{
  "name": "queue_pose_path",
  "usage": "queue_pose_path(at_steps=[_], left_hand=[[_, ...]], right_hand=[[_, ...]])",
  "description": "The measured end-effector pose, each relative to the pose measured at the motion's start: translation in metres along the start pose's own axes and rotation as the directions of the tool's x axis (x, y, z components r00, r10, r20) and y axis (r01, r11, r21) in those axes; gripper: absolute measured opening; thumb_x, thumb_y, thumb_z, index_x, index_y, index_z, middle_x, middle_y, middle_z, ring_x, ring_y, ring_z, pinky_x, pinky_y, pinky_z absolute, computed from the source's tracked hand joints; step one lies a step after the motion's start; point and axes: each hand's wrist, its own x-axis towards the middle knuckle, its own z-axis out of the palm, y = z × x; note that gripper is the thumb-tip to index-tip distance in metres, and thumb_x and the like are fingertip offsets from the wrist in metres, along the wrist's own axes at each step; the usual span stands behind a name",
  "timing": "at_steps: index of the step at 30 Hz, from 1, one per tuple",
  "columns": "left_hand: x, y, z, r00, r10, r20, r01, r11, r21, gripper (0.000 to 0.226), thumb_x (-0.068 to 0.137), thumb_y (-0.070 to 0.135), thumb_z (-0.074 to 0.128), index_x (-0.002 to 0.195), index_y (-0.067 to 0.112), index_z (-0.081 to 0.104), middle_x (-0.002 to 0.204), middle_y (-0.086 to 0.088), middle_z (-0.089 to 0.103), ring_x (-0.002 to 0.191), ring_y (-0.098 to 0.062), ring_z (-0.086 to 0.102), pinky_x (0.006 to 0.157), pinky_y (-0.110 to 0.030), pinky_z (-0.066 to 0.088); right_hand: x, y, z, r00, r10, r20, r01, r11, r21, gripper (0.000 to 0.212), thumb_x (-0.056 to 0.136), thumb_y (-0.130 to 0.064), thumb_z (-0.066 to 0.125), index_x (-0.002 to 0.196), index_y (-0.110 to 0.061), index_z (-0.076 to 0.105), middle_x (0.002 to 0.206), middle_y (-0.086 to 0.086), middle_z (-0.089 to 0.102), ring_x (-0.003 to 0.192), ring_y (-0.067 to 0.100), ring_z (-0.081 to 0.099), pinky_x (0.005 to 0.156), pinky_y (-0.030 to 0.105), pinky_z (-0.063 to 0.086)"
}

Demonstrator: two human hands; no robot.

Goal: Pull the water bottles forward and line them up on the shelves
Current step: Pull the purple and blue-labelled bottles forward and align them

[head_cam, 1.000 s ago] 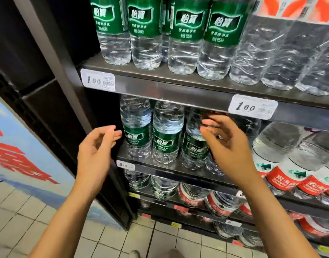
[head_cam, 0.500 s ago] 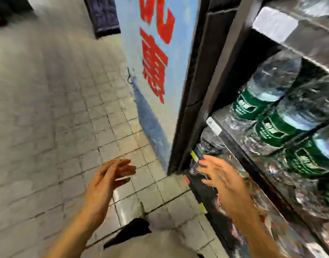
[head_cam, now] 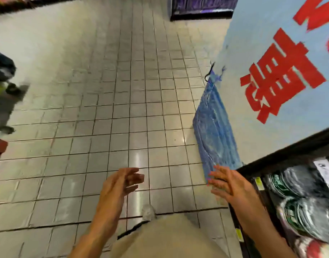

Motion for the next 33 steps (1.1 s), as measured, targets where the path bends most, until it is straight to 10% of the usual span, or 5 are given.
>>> queue_pose_path(at_steps=[13, 33], left_hand=[[0.194, 0.121, -0.01, 0.983, 0.169, 0.075, -0.175, 0.98, 0.09, 0.031, 0.095, 0.039, 0.051, 0.11, 0.019, 0.07, 0.101, -0.004, 0.075, 0.099, -0.017, 0.071, 0.088, -0.035, 0.053], [0.544, 0.265, 0.012, 0.972, 0.135, -0.195, -0.133, 0.991, 0.02, 0.032, 0.088, 0.039, 0.059, 0.109, 0.018, 0.071, 0.102, -0.007, 0.075, 0.099, -0.023, 0.072, 0.084, -0.039, 0.057]], right_hand=[[0.134, -0.074, 0.071, 0.991, -0.108, -0.084, 0.099, 0.989, -0.112, 0.033, 0.083, -0.039, 0.064, 0.108, -0.019, 0.072, 0.104, 0.003, 0.076, 0.098, 0.017, 0.073, 0.077, 0.023, 0.059], [0.572, -0.3, 0.207, 0.929, -0.21, 0.306, 0.295, 0.918, -0.264, 0.036, 0.084, -0.048, 0.065, 0.118, -0.037, 0.065, 0.113, -0.006, 0.07, 0.103, 0.017, 0.07, 0.088, 0.042, 0.059]])
